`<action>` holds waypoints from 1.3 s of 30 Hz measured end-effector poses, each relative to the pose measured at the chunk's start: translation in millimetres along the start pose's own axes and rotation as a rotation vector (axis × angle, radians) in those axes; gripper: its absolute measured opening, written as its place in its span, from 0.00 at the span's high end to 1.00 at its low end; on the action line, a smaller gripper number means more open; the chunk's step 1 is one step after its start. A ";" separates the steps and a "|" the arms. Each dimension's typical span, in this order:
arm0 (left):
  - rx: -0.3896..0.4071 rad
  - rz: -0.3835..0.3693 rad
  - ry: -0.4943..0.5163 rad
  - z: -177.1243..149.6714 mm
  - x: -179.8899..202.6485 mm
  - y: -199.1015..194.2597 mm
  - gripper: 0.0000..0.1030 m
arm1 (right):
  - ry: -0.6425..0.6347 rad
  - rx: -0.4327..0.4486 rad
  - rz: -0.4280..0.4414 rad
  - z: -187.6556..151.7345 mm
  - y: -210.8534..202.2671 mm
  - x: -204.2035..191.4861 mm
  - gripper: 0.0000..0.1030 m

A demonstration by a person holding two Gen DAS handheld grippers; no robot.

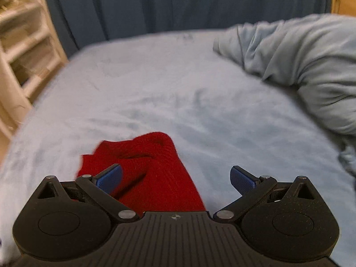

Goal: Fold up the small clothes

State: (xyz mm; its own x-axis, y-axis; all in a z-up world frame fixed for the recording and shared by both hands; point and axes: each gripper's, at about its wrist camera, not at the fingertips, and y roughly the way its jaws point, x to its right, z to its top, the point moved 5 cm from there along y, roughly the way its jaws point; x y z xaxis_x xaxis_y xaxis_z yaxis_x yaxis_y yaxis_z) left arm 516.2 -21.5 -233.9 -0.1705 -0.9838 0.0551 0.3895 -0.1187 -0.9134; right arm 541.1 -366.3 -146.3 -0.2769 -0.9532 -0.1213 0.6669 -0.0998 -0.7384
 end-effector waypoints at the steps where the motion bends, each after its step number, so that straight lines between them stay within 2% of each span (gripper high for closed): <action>1: -0.012 -0.012 -0.022 0.4 0.4 7.7 0.00 | 0.000 -0.025 -0.038 0.7 21.6 -8.6 0.01; 2: -0.026 -0.026 -0.046 3.2 -0.1 16.8 0.00 | -0.001 -0.050 -0.067 -1.0 37.6 -11.3 0.02; 3: -0.050 -0.048 -0.079 4.8 -1.7 25.0 0.00 | -0.003 -0.074 -0.091 -4.5 51.8 -16.3 0.08; 5: -0.111 -0.095 -0.187 4.3 -5.8 39.4 0.04 | -0.035 -0.113 -0.095 -16.2 69.5 -21.0 0.68; 6: -0.115 -0.124 -0.237 5.0 -8.2 41.3 0.17 | -0.049 -0.136 -0.078 -21.3 71.7 -21.7 0.91; 7: -0.108 -0.160 -0.267 4.7 -9.3 39.0 0.27 | -0.045 -0.136 -0.063 -24.4 66.0 -17.5 0.91; 8: -0.104 -0.194 -0.282 4.7 -9.1 35.7 0.39 | -0.043 -0.084 -0.052 -23.5 51.2 -13.3 0.91; 9: -0.094 -0.189 -0.280 4.2 -8.2 31.3 0.43 | -0.061 -0.032 -0.022 -21.7 31.5 -9.1 0.91; 11: -0.045 -0.154 -0.219 3.1 -4.5 21.3 0.44 | -0.126 0.062 0.057 -21.3 -22.7 -0.8 0.92; 13: 0.003 -0.161 -0.147 2.0 -1.2 9.2 0.41 | -0.150 0.142 0.140 -22.5 -88.8 13.6 0.92; 16: 0.098 -0.256 -0.048 5.2 4.5 -18.6 0.26 | -0.197 0.251 0.224 -38.3 -184.1 38.6 0.92; 17: 0.139 -0.295 -0.013 7.9 8.2 -28.6 0.14 | -0.220 0.283 0.231 -48.3 -211.1 48.8 0.92; 18: 0.177 -0.338 0.023 10.9 12.2 -38.5 0.07 | -0.233 0.301 0.236 -58.9 -232.4 59.8 0.92; 20: 0.229 -0.437 0.100 18.7 27.0 -50.2 0.00 | -0.246 0.310 0.227 -83.1 -261.2 84.2 0.92; 21: 0.236 -0.491 0.131 21.9 36.5 -51.3 0.00 | -0.233 0.302 0.211 -97.1 -271.0 95.9 0.92; 23: 0.197 -0.556 0.197 25.3 59.7 -41.6 0.00 | -0.168 0.288 0.199 -119.7 -280.3 118.4 0.92; 26: 0.050 -0.544 0.274 22.1 97.1 -0.9 0.00 | -0.094 0.286 0.192 -143.3 -288.8 139.3 0.92; 28: -0.022 -0.525 0.286 18.2 115.0 24.3 0.00 | -0.083 0.273 0.180 -148.8 -282.8 144.0 0.92; 29: -0.049 -0.512 0.276 17.3 121.5 33.6 0.04 | -0.081 0.266 0.172 -150.2 -280.4 145.9 0.92; 31: -0.062 -0.516 0.226 15.5 127.4 35.3 0.24 | -0.079 0.254 0.156 -152.3 -274.2 149.5 0.92; 32: -0.041 -0.527 0.217 14.5 128.3 27.8 0.50 | -0.075 0.248 0.149 -152.3 -270.8 152.6 0.92; 33: -0.022 -0.527 0.205 12.8 125.3 16.8 0.80 | -0.072 0.244 0.141 -155.9 -269.2 154.9 0.92; 34: -0.003 -0.525 0.185 14.0 122.7 5.6 0.84 | -0.068 0.241 0.128 -155.8 -265.3 155.7 0.92; 35: 0.034 -0.518 0.166 16.8 120.0 -9.9 0.99 | -0.060 0.240 0.114 -155.8 -263.2 158.9 0.92; 39: 0.232 -0.423 0.101 22.6 87.4 -95.0 1.00 | -0.026 0.254 0.085 -152.8 -267.3 156.1 0.92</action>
State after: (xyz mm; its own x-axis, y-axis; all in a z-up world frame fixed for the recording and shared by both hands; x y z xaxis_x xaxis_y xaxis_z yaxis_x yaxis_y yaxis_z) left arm 484.7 -99.2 -133.2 -0.4401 -0.8261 0.3519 0.4565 -0.5433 -0.7046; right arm 213.9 -444.9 -69.2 -0.1970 -0.9678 -0.1565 0.8402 -0.0844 -0.5357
